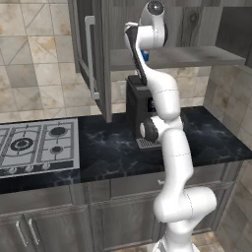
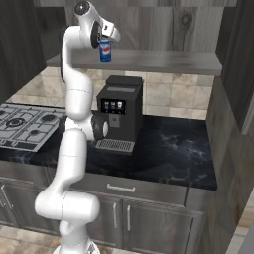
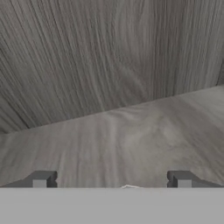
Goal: Sort all alcoholic drinks to one cabinet, and non-alcoholic drinks to the other.
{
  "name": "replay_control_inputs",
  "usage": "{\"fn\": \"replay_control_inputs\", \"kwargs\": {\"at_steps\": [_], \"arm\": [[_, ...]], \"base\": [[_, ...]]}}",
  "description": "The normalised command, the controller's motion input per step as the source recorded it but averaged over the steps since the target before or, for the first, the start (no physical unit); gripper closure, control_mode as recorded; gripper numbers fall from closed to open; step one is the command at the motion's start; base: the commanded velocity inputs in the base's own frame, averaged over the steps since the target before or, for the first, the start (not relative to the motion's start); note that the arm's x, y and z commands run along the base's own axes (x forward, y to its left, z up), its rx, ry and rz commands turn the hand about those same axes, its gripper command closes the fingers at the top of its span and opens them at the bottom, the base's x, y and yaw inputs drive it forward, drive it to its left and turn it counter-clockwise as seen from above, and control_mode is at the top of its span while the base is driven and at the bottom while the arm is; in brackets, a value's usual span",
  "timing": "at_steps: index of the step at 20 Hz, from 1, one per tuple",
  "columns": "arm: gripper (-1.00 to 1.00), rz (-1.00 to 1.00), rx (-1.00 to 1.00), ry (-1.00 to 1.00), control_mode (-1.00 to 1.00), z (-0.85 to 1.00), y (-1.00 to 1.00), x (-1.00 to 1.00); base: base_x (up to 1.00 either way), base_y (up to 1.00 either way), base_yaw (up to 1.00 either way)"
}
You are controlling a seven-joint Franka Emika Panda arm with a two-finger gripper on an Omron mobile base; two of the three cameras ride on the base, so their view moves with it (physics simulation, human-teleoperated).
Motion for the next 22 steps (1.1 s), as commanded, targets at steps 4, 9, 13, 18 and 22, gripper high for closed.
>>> {"fn": "replay_control_inputs", "kwargs": {"at_steps": [4, 9, 13, 18, 22], "arm": [[-1.0, 0.0, 0.0, 0.0, -1.0, -0.16, -0.03, -0.41], [-1.0, 0.0, 0.0, 0.0, -1.0, -0.37, -0.03, -0.99], [-1.0, 0.0, 0.0, 0.0, -1.0, -0.38, -0.06, -1.0], [-1.0, 0.0, 0.0, 0.0, -1.0, -0.55, -0.08, -1.0], [-1.0, 0.0, 0.0, 0.0, -1.0, -0.71, -0.11, -1.0]], "base": [[0.0, 0.0, 0.0], [0.0, 0.0, 0.0], [0.0, 0.0, 0.0], [0.0, 0.0, 0.0], [0.0, 0.0, 0.0]]}}
